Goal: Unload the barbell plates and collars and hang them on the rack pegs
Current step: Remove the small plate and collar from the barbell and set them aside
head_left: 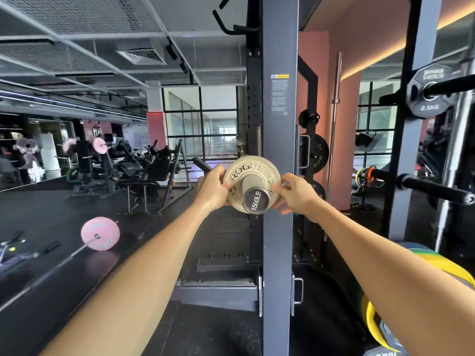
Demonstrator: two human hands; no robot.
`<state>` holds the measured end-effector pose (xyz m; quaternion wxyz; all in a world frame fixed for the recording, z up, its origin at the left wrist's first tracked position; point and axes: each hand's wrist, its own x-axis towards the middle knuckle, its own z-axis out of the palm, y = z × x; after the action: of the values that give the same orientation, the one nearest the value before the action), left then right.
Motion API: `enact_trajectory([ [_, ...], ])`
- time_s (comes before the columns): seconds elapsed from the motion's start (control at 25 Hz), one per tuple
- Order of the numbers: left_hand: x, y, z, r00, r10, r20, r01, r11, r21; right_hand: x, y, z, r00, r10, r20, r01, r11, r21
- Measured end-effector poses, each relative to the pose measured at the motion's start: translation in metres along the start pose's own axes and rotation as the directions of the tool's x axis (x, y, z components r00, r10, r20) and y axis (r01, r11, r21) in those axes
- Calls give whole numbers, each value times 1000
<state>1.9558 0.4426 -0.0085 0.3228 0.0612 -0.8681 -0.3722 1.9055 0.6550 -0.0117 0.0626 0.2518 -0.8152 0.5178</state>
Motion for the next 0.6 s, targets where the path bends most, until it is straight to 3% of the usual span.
enact_trajectory([
  [0.6,182,-73,87,999,-5,-50,14,983,181,193,66,26,999,1,39,1,998,-70],
])
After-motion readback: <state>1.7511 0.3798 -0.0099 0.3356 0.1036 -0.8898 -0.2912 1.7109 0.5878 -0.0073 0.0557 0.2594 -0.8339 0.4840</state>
